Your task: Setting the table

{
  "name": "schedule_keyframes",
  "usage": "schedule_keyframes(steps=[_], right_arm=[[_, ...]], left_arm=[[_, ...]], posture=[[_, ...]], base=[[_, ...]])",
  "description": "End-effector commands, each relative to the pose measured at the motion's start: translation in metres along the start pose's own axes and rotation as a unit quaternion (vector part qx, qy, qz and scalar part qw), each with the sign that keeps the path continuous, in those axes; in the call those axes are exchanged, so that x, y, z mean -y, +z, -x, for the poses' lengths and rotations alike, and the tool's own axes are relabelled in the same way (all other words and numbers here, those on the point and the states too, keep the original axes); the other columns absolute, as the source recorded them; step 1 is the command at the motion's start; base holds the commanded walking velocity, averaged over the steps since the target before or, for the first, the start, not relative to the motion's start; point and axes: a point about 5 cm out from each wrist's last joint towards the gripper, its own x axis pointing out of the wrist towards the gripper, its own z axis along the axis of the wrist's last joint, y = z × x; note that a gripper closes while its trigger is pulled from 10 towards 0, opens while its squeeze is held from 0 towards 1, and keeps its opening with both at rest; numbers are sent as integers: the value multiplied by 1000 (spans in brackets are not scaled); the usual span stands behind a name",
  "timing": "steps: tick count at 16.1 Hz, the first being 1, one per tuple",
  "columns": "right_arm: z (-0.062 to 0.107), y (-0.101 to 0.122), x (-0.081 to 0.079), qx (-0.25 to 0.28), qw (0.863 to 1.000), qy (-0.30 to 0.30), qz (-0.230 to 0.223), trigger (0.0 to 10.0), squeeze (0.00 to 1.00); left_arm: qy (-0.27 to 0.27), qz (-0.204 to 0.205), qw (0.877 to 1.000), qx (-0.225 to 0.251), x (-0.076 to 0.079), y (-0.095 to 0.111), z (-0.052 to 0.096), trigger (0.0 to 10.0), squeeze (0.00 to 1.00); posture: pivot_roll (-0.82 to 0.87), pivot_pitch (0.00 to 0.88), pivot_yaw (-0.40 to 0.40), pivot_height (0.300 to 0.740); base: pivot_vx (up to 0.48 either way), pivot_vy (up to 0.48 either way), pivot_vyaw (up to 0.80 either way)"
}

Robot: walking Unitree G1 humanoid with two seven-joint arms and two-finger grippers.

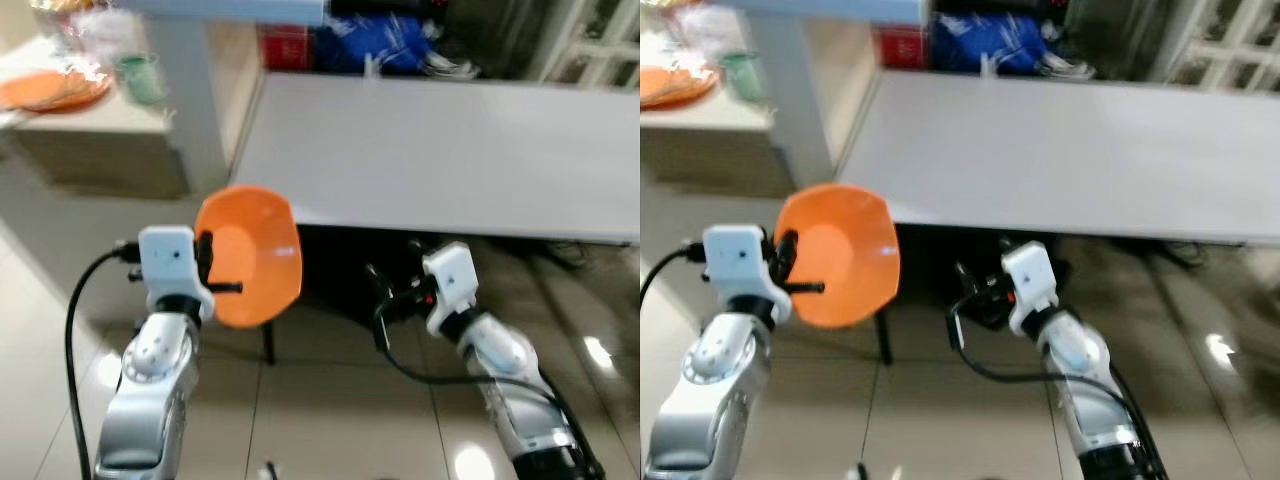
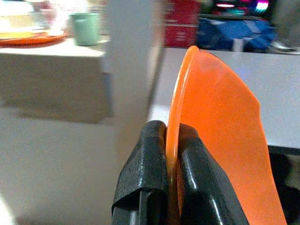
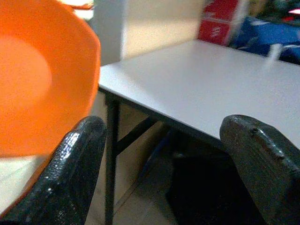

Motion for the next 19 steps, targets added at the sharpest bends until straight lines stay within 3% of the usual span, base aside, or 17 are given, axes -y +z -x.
schedule_keyframes(steps=[1,6,11,14,19], right_arm=[[1,2,3,1,1000,-4,6,10000,0],[2,3,5,6,1000,-10,8,10000,0],[3,-1,3,1,1000,-12,7,10000,0],[1,-2,2,1,1000,-14,6,10000,0],[0,-1,0,3,1000,-17,3,10000,0]], left_arm=[[-6,4,1000,14,4,6,-2,0,0],[-18,-3,999,35,9,13,-3,0,0],[-69,-34,994,71,28,26,-4,0,0],[-62,-35,995,64,23,25,-7,0,0],[-47,-38,996,62,14,27,-14,0,0]], posture=[[-68,39,20,740],[-74,36,24,740],[-80,28,34,740],[-77,27,44,740],[-65,48,61,740]], base=[[480,0,0],[477,0,0],[302,-141,0],[0,0,0],[0,-458,0]])
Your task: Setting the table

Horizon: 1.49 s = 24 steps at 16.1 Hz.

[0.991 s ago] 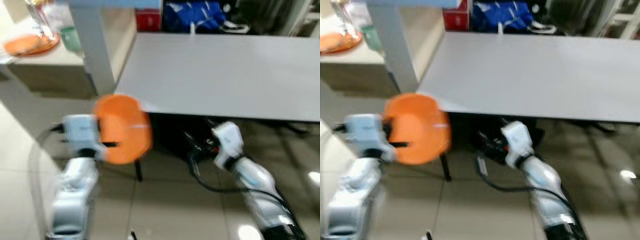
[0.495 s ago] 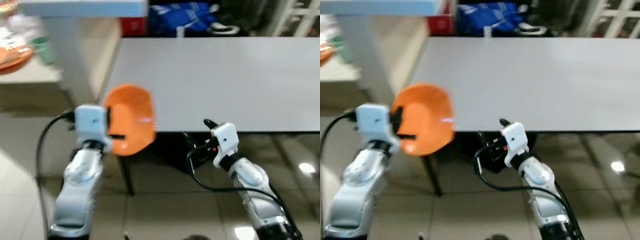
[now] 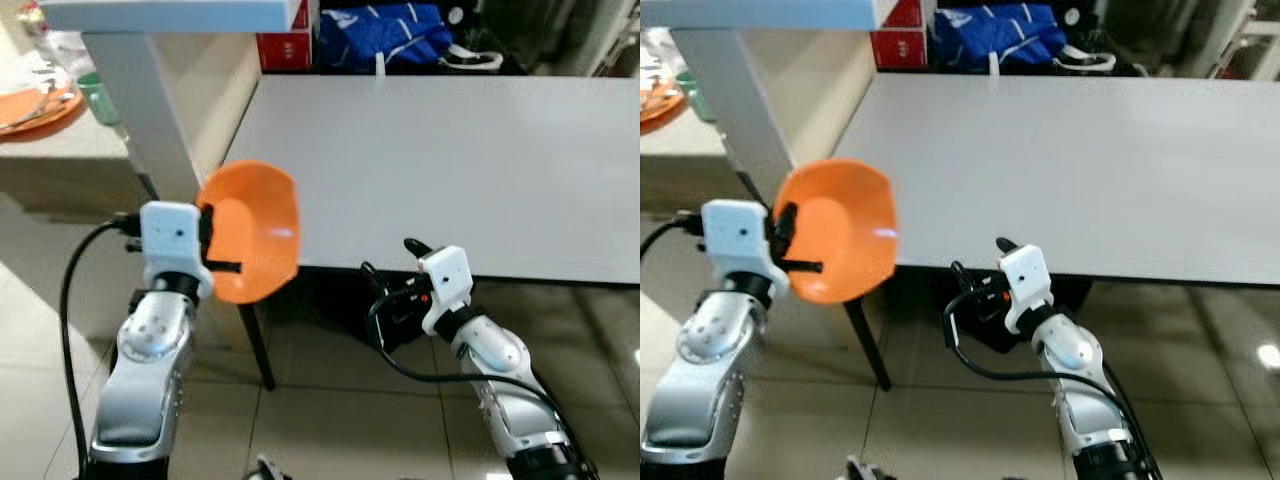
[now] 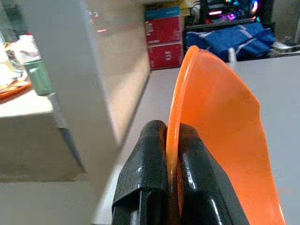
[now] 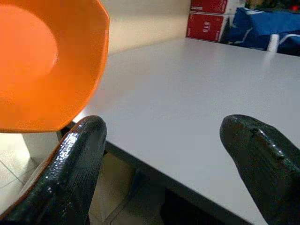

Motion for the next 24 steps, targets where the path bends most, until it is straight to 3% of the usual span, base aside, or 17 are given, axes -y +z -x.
schedule_keyframes(steps=[1,11,24], right_arm=[[1,1,4,2,1000,-9,1,10000,0],[5,2,5,1,1000,-9,2,10000,0],[7,-2,3,-7,1000,-7,3,10000,0]], left_arm=[[-15,2,1000,16,8,7,-2,0,0],[7,12,1000,-4,1,1,-1,0,0],[12,9,1000,-7,-1,-1,-2,0,0]], posture=[[-67,48,60,740],[-84,56,45,740],[-86,52,44,740]], base=[[0,-454,0],[0,-447,0],[258,-400,0]])
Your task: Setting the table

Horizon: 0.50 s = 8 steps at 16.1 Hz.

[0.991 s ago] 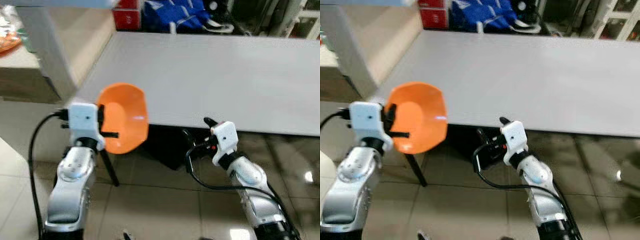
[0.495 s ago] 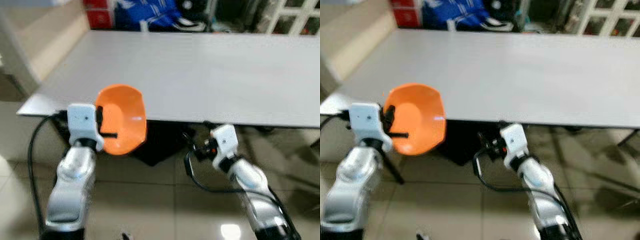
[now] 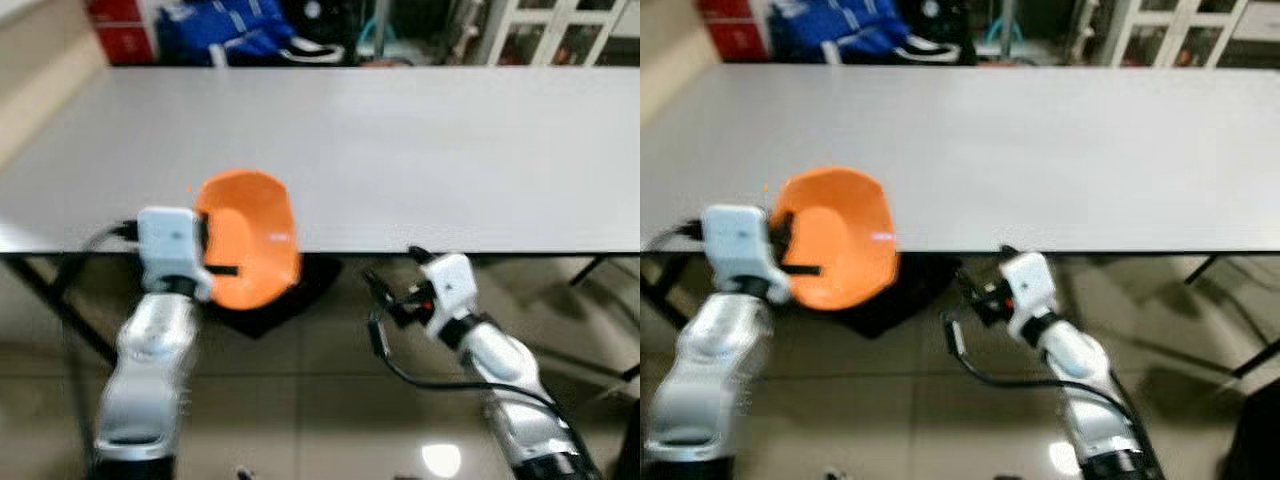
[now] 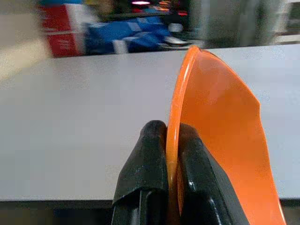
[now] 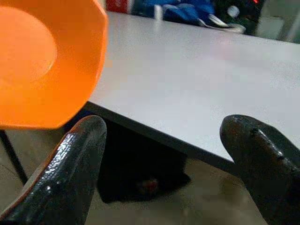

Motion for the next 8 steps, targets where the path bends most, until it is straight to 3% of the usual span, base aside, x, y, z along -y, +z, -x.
schedule_keyframes(steps=[1,4,8], right_arm=[[-3,6,0,11,1000,-2,0,10000,0],[-2,6,1,11,1000,-6,1,10000,0],[-7,15,6,26,1000,-12,6,10000,0]], left_arm=[[14,-15,1000,21,-8,9,-1,0,0],[6,-32,998,52,-3,20,-1,0,0],[-5,-22,997,80,3,35,-5,0,0]], posture=[[-86,52,44,740],[-92,51,43,740],[-98,41,43,740]], base=[[0,0,0],[0,0,0],[0,0,0]])
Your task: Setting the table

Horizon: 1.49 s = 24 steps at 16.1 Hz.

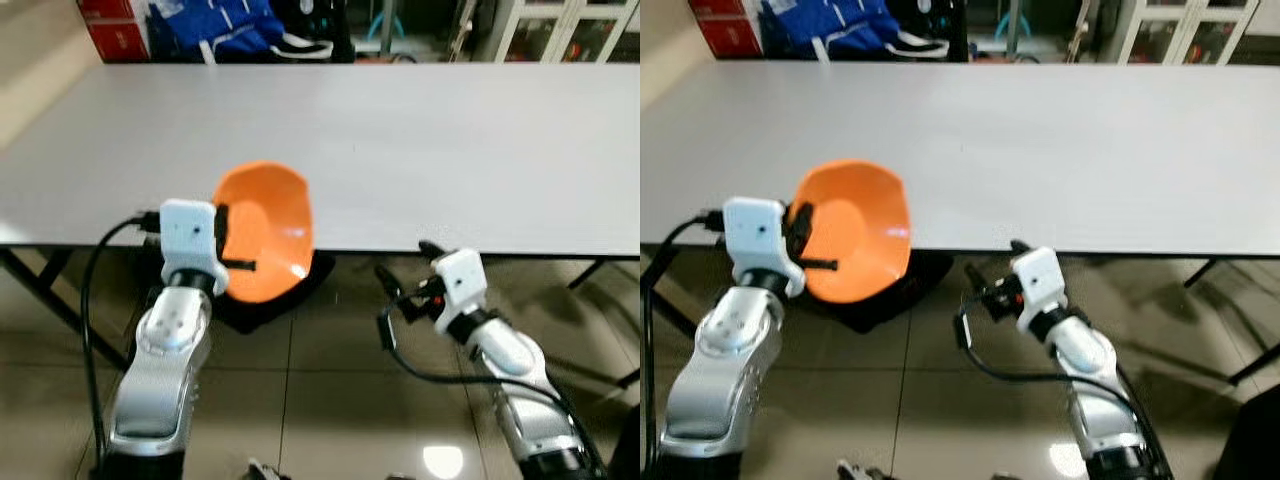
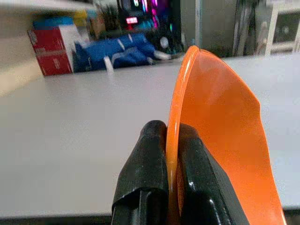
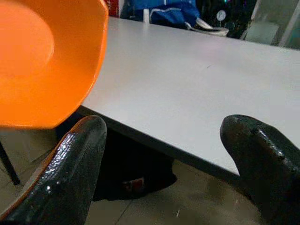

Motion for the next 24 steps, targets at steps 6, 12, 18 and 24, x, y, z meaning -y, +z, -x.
schedule_keyframes(steps=[6,12,18,24], right_arm=[[-5,-3,-7,-1,1000,5,-6,10000,0],[1,-10,-8,-13,1000,5,-7,10000,0],[2,-13,-9,-19,1000,3,-7,10000,0],[-7,14,-2,25,1000,-3,-11,10000,0]], left_arm=[[-34,11,998,56,0,32,-48,0,0],[-22,26,997,65,-3,37,-65,0,0],[-46,20,994,94,6,53,-75,0,0],[-57,19,993,103,7,59,-84,0,0]], posture=[[-101,18,42,740],[-116,26,37,740],[-122,28,40,740],[-125,21,42,740]], base=[[0,0,0],[264,0,0],[453,0,0],[464,0,0]])
